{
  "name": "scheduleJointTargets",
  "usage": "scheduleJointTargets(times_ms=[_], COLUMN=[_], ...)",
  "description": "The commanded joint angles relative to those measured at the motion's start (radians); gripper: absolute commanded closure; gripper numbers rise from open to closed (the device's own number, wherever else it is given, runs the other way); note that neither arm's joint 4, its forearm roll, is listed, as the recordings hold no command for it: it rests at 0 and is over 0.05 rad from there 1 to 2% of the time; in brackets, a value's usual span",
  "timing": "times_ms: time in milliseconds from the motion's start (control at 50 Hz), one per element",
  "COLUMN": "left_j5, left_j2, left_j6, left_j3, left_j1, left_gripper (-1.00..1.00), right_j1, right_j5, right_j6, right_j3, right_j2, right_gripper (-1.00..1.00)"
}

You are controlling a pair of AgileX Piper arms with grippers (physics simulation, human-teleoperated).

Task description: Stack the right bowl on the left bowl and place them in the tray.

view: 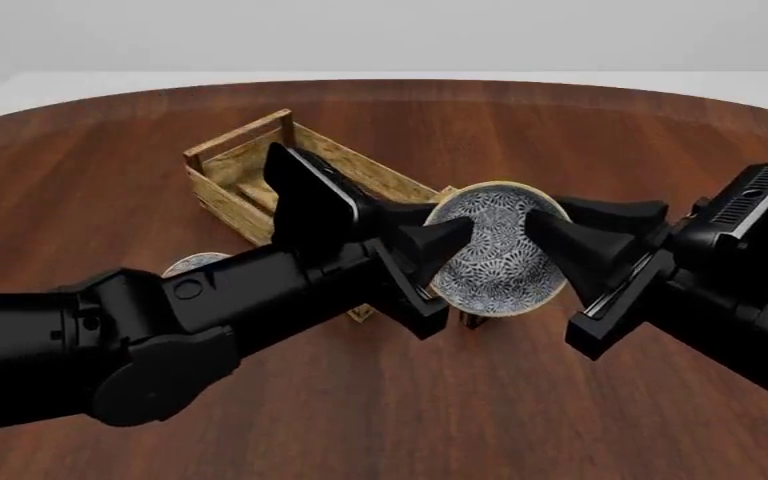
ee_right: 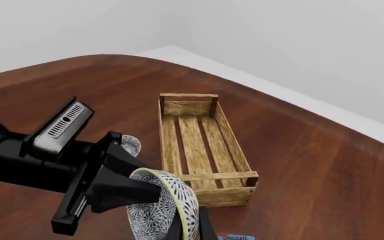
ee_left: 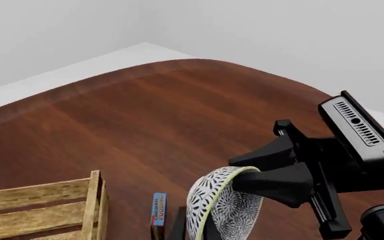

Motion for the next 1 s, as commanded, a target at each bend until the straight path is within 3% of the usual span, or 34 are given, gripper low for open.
scheduleJointTargets(times_ms=[20,140,160,520,1000], left_j5=[0.003,0.007,0.006,0.004,0.015], left_j2=[-0.003,-0.016,-0.017,-0.016,0.072], left_j6=[0.027,0.027,0.027,0.032,0.082], left_j3=[0.009,0.011,0.012,0.009,-0.092], left_j1=[0.019,0.017,0.017,0.041,0.070], left_gripper=[1.00,1.00,1.00,1.00,1.00], right_j1=[0.000,-0.004,-0.004,0.007,0.033], right_j5=[-0.004,-0.009,-0.010,0.002,0.028], right_j6=[-0.018,-0.022,-0.023,-0.014,0.002], right_j3=[0.000,0.001,0.002,0.000,-0.002], right_j2=[-0.006,-0.003,-0.002,-0.020,-0.052], right_gripper=[1.00,1.00,-1.00,-1.00,-1.00])
